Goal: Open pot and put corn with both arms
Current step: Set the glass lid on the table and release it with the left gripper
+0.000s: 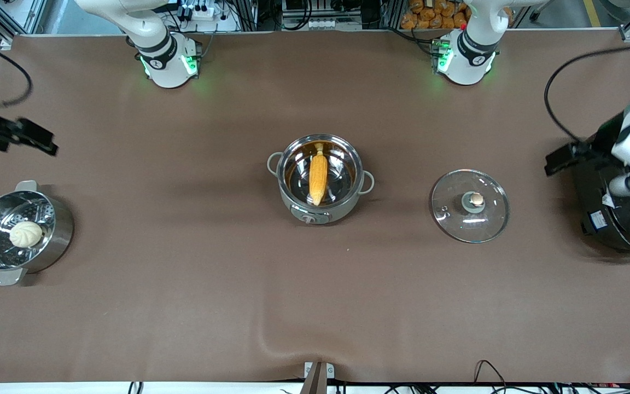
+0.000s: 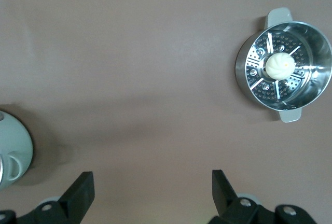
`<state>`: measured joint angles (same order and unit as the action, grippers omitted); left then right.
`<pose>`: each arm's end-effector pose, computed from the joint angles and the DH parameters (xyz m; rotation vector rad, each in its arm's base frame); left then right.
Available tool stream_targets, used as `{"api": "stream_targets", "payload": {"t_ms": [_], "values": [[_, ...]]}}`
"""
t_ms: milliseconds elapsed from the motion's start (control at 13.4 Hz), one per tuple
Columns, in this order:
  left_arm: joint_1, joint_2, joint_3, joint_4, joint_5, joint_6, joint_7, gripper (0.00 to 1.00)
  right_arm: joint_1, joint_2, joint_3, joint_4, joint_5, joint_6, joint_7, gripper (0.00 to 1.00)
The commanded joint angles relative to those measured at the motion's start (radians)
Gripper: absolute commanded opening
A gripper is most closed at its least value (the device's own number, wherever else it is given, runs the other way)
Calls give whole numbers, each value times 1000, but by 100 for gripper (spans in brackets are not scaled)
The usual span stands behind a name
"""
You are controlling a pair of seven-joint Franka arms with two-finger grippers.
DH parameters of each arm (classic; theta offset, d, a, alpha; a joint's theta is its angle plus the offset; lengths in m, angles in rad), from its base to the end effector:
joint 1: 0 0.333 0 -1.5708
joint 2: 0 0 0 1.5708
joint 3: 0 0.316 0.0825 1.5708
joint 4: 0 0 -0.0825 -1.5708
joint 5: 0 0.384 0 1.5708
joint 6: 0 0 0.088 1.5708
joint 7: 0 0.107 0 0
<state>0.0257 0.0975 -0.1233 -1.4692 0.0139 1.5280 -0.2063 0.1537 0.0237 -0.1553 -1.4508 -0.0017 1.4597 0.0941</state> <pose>0.5779 -0.0513 0.6136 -3.1287 -0.1713 0.0583 0.5506 0.0001 0.6579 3.1319 -0.1502 -0.0223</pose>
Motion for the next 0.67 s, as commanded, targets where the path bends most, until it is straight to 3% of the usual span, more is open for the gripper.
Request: {"api": "stream_targets", "payload": {"t_ms": [0,374,599], "values": [[5,-44,-6,-16,1,-29,18,100,-37,-71,19,-55,3,30,-22,100],[-18,-77,7,-51,1,-34,31,100,-63,-71,19,-83,22,88,-76,100],[-78,-125,66,-103,0,-32,28,100,-63,-68,20,-85,22,87,-76,100]]}}
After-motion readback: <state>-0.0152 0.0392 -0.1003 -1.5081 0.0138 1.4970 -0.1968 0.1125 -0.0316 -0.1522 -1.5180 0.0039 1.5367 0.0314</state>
